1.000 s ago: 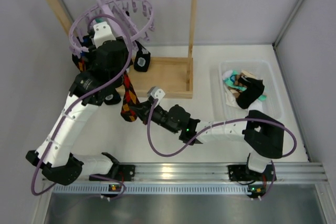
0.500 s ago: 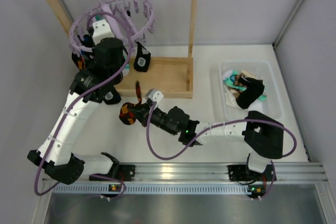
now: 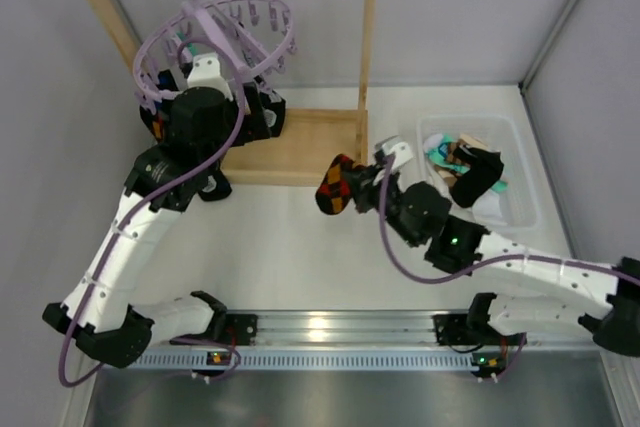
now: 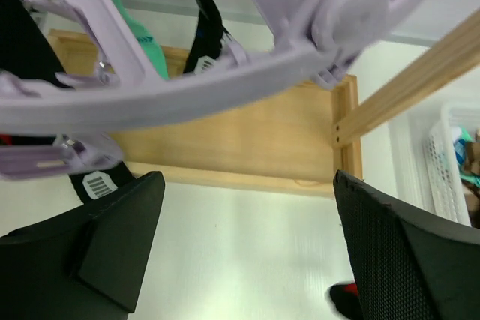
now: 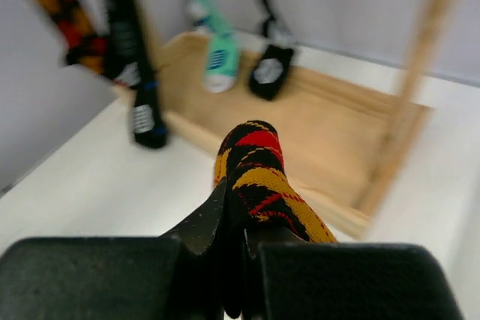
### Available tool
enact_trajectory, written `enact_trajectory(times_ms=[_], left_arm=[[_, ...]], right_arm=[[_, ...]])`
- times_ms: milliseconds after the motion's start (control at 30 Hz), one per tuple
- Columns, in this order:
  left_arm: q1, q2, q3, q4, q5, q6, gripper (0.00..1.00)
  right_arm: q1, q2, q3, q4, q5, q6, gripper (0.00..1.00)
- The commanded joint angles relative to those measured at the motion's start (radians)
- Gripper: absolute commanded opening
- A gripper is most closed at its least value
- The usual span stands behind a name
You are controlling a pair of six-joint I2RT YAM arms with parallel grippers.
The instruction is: Remove the socks clipped to the hanger
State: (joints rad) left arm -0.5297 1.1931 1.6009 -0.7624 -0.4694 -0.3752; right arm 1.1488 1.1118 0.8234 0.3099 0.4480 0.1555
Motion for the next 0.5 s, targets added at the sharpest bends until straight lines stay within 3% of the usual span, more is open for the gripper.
enact_trajectory(times_ms=[0,200,400,467], left_arm=[[0.002,-0.104,-0.051,0.029,0.127,0.027,0.98],[0.002,-0.318,-0.268,0.031,0.207,0.028,0.98],[0.002,-0.519,-0.450,0.029,0.206,0.053,0.98],[0.002,-0.581,-0.490,0.032,0.186,0.024,0.98]], right_arm=[[-0.174,-0.134,0.074,-0.447,0.058,0.050,0.00],[-0.524,-0.162,0.226,-0.768,0.061,-0.008,0.00],[-0.849,-0.006,0.319,-0.815,-0.040,-0.045,0.00],[-0.891,0.063,0.359,-0.841,-0.049,-0.048,0.00]])
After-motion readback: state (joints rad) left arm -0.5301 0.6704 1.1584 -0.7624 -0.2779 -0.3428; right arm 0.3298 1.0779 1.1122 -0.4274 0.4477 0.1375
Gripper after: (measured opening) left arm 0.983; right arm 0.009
